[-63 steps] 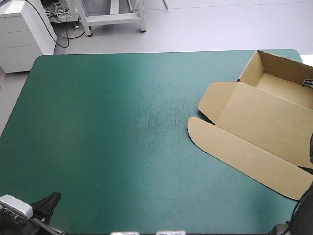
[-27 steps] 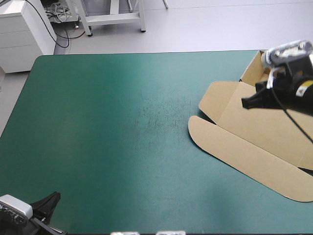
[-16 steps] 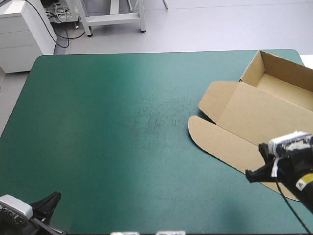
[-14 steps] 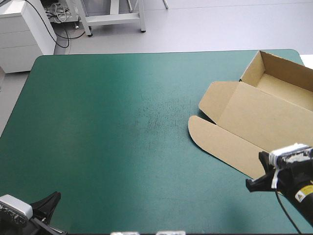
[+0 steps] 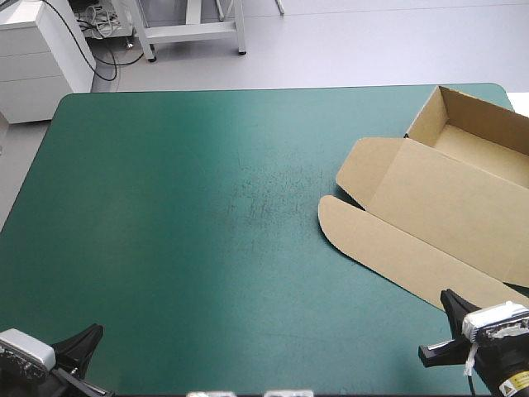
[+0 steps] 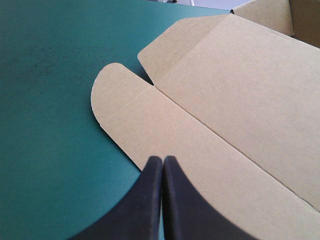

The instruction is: Fold the box

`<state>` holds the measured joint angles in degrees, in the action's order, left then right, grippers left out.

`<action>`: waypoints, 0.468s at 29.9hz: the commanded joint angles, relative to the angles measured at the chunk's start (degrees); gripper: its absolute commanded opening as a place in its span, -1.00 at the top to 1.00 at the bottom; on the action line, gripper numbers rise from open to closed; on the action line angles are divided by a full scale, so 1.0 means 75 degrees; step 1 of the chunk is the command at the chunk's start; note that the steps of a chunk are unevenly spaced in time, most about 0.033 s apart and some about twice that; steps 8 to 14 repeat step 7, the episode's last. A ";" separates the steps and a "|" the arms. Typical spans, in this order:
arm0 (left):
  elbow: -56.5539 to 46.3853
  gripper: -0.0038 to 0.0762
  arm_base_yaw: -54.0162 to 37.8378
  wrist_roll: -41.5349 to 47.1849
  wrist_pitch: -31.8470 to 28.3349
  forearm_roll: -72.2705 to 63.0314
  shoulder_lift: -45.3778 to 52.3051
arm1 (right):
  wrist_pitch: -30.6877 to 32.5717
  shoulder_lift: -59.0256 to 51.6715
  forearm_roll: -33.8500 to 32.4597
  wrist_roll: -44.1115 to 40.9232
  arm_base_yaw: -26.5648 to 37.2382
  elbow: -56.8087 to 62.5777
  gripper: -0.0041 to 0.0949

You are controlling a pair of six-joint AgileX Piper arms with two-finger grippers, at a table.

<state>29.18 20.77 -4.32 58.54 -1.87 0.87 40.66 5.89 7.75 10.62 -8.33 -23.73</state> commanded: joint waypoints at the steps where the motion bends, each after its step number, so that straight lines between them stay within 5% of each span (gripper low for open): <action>1: 0.0185 0.92 0.0024 0.0049 -0.0592 -0.0097 0.0091 | -0.0650 0.0067 0.0053 0.0009 -0.0012 -0.0184 0.95; 14: 0.0185 0.92 0.0024 0.0049 -0.0539 -0.0097 0.0091 | -0.0650 0.0067 0.0023 -0.0137 -0.0012 -0.0184 0.95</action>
